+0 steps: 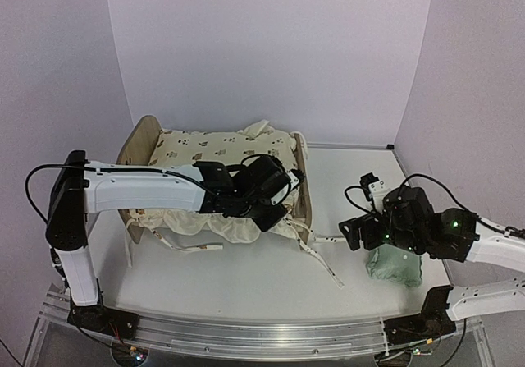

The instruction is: Set up the pet bed

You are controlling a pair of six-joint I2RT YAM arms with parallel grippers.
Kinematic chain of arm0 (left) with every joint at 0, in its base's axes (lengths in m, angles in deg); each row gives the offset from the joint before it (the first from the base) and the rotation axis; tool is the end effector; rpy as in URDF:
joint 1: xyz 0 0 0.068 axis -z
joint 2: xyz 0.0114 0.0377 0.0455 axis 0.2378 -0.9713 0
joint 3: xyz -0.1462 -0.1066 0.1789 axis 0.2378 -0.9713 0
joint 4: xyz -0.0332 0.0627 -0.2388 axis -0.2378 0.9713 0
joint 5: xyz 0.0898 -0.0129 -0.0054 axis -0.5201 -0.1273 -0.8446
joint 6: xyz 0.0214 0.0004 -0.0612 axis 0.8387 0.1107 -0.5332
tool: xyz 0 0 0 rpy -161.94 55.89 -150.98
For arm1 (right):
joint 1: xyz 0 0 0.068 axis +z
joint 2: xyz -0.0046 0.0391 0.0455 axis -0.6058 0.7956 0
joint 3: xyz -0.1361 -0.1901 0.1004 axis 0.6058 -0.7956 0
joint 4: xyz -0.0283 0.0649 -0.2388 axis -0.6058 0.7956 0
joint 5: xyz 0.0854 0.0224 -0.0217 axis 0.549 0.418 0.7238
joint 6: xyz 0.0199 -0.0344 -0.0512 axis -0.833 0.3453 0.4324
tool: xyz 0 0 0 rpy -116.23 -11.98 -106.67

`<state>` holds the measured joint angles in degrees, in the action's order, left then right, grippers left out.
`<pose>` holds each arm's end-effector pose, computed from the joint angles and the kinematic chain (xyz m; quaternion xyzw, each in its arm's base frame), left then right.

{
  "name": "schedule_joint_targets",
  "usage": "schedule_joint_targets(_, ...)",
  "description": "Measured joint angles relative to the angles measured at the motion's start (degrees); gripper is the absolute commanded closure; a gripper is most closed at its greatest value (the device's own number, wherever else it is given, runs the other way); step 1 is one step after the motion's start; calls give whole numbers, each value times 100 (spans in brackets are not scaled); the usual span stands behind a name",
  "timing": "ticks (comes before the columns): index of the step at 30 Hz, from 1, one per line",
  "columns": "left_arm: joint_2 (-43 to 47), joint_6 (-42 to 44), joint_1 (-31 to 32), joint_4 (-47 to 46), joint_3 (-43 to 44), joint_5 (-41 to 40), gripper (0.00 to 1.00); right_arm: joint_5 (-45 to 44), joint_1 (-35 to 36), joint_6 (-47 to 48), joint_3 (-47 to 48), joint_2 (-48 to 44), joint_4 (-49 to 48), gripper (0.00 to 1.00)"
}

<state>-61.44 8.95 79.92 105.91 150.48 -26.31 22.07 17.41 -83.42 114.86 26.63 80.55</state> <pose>0.1842 -0.3721 0.2328 0.4528 0.8053 -0.0421 0.3805 0.1358 0.1491 0.2435 -0.1725 0.8524 0.0748 0.4879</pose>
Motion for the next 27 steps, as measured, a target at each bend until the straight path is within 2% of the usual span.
schedule_joint_targets(8,850,-254,-307,-392,-603,38,100,81,0,205,232,100,-3,2)
schedule_joint_targets(18,1477,-460,-633,-856,-1257,228,100,287,0,588,640,589,-6,4)
schedule_joint_targets(27,1959,-578,-927,-1225,-1750,363,100,859,0,1019,997,1083,-67,11)
